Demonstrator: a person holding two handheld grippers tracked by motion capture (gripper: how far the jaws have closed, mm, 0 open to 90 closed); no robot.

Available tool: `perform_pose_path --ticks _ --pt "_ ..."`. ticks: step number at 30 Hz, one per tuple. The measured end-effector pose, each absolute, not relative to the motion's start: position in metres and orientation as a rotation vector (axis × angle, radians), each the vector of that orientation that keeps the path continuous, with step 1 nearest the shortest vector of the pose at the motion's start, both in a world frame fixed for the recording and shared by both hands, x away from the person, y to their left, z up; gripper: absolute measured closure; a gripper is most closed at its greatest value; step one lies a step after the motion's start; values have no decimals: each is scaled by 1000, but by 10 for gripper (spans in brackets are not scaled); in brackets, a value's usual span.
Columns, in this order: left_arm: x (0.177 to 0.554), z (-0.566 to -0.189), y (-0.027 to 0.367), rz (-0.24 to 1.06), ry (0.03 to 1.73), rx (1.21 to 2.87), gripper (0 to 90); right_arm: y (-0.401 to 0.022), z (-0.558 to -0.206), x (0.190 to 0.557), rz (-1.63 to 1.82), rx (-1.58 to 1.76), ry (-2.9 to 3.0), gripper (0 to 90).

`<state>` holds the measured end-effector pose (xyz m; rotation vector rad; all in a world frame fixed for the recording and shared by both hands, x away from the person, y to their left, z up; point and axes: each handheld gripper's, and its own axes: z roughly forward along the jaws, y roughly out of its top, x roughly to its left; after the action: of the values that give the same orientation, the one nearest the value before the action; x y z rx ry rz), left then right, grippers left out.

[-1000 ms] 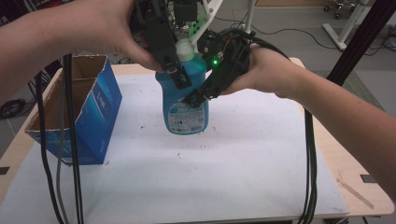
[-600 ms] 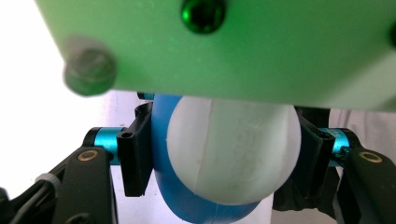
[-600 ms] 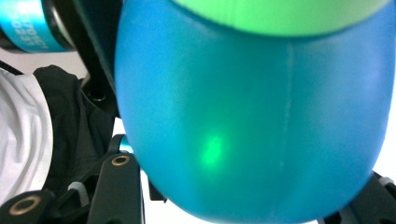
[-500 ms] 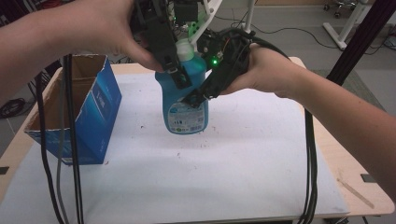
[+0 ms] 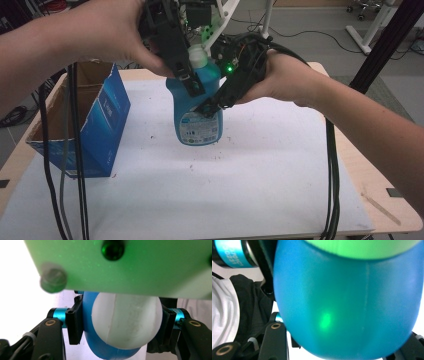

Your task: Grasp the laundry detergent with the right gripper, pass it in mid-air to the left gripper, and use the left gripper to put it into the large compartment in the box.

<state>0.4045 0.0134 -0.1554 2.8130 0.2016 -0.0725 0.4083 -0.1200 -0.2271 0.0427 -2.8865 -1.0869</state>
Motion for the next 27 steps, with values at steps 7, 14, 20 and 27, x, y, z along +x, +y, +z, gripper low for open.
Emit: perform_pose_path --ticks 7,14,20,27 --pt "406 -158 17 -100 215 2816 380 -120 -232 411 -1111 75 -2862 260" --pt "407 -157 26 -80 249 2823 380 -131 -234 416 -1102 -36 -2854 131" --pt "403 -148 42 -82 309 2795 380 -163 -243 425 -1055 -191 -2872 131" --pt "402 -139 64 -85 398 2753 380 -200 -258 432 -944 -343 -2925 131"
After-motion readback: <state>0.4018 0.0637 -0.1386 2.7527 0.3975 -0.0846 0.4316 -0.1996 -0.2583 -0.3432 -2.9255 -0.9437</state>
